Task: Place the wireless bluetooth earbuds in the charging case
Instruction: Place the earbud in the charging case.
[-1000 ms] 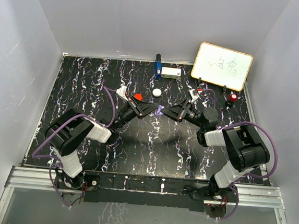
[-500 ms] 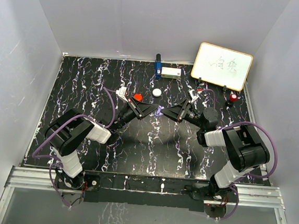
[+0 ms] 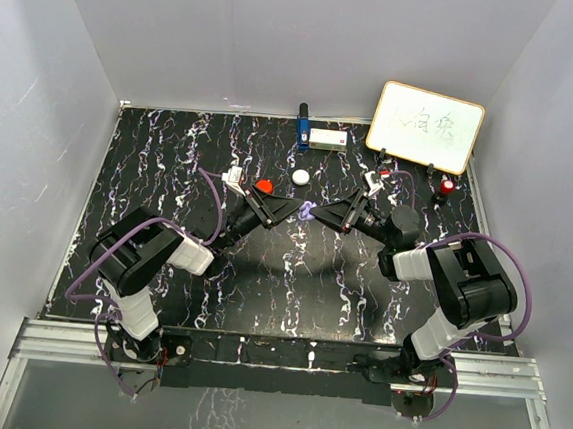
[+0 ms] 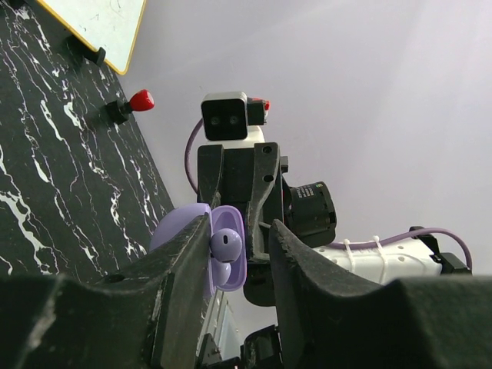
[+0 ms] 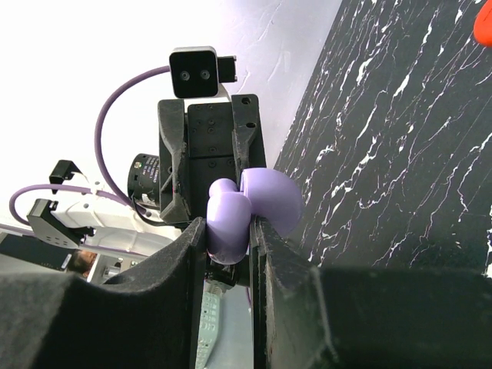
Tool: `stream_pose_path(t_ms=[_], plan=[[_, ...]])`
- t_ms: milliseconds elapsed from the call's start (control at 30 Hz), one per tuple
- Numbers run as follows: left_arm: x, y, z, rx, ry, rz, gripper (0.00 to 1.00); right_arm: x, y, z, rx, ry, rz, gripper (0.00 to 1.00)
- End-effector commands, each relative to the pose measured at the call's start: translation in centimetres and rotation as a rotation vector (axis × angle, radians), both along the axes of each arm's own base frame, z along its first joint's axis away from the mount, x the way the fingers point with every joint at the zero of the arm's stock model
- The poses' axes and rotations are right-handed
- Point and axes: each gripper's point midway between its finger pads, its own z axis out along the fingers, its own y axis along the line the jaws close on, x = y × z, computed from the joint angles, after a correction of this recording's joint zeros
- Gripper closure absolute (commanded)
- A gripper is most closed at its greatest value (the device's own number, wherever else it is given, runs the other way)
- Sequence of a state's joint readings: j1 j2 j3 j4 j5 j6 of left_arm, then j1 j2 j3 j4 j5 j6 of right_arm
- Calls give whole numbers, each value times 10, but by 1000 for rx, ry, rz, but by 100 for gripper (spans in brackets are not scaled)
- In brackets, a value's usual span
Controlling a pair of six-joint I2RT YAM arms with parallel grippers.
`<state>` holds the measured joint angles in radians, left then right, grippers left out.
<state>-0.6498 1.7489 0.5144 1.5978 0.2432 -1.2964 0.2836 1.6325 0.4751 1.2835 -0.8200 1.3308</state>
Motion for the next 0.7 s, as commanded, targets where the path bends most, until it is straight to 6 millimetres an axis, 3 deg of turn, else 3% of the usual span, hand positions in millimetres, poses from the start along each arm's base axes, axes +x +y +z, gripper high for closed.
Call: stream_pose_path(t_ms=[0,233,400,667], plan=[[-9,2,38,-94,-148,-12,64,-1,0,15,24,-87,-1,100],[-8,2,36,-92,-144,-10,62,-1,0,15,25,-86,-1,100],[-8,6,31,-82,-128,7,56,-1,0,14,25,-84,-2,100],[1,31,27,-44,-114,87,49,-1,-1,13,24,-80,-6,100]])
